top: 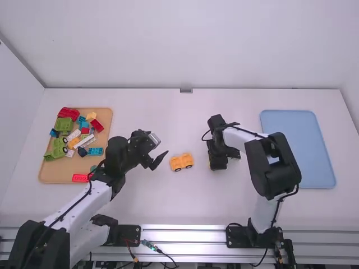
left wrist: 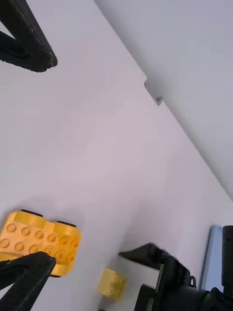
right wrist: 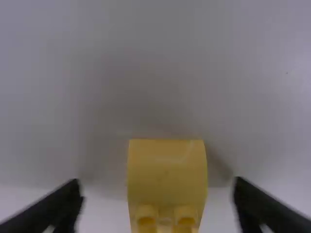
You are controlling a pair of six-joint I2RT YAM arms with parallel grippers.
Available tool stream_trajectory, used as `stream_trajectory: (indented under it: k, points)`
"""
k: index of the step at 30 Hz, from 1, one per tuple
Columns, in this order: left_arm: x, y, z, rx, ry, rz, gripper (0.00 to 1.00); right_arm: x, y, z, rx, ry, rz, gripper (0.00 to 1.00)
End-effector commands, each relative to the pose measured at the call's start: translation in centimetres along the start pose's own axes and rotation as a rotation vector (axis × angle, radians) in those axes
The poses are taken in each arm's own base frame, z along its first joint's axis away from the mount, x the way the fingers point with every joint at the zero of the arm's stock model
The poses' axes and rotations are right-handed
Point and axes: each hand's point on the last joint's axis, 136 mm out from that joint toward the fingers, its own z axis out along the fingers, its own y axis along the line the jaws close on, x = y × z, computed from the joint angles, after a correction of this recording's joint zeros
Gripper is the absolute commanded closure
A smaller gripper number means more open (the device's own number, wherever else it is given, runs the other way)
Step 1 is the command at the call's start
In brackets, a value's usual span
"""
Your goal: Assemble lego blocks to make yellow taxi
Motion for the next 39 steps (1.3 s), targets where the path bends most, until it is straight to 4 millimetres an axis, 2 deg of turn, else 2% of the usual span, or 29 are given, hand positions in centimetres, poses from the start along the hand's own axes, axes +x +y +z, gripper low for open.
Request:
stream_trajectory:
  k: [1, 7, 10, 12, 16, 19, 23, 27, 31, 36, 39]
  points:
    - [-0.2, -0.7, 0.1, 0.031, -0.009, -0.001, 0.01, -0.2, 0.6, 0.3, -0.007, -0.009, 0.008, 0.01]
    - [-0.1, -0.7, 0.1, 0.029, -0.006, -0.002, 0.01, -0.1, 0.3, 0.3, 0.006, -0.004, -0.022, 0.01]
    - [-0.1, -0.6, 0.1, 0.027, -0.004, -0.002, 0.01, 0.7, 0.5, -0.1, 0.008, 0.057, -0.098, 0.01]
    - [-0.1, -0.6, 0.1, 0.027, -0.005, -0.002, 0.01, 1.2, 0.2, -1.1, 0.050, 0.114, -0.115, 0.01]
    - [-0.1, -0.6, 0.1, 0.027, -0.005, -0.002, 0.01, -0.3, -0.4, -3.6, 0.131, 0.071, -0.081, 0.01]
    - [-0.1, -0.6, 0.1, 0.027, -0.005, -0.002, 0.01, -0.7, 0.0, -5.5, 0.149, 0.076, -0.136, 0.01]
    - [-0.2, -0.5, 0.1, 0.020, -0.010, 0.040, 0.01, -0.7, 2.1, -8.7, 0.094, 0.118, -0.407, 0.01]
    - [-0.2, -0.6, 0.1, 0.023, -0.011, 0.163, 0.01, -2.4, 3.3, -10.7, 0.075, 0.049, -0.768, 0.01]
    - [0.3, -0.8, 0.1, 0.032, 0.004, 0.179, 0.01, -3.2, 5.2, -11.6, 0.033, -0.034, -1.037, 0.01]
    - [1.3, -1.2, 0.0, 0.035, 0.014, 0.193, 0.01, -4.9, 7.8, -11.6, 0.003, -0.191, -1.201, 0.01]
    - [1.8, -1.5, 0.0, 0.035, 0.005, 0.315, 0.01, -6.6, 9.2, -11.5, 0.043, -0.322, -1.411, 0.01]
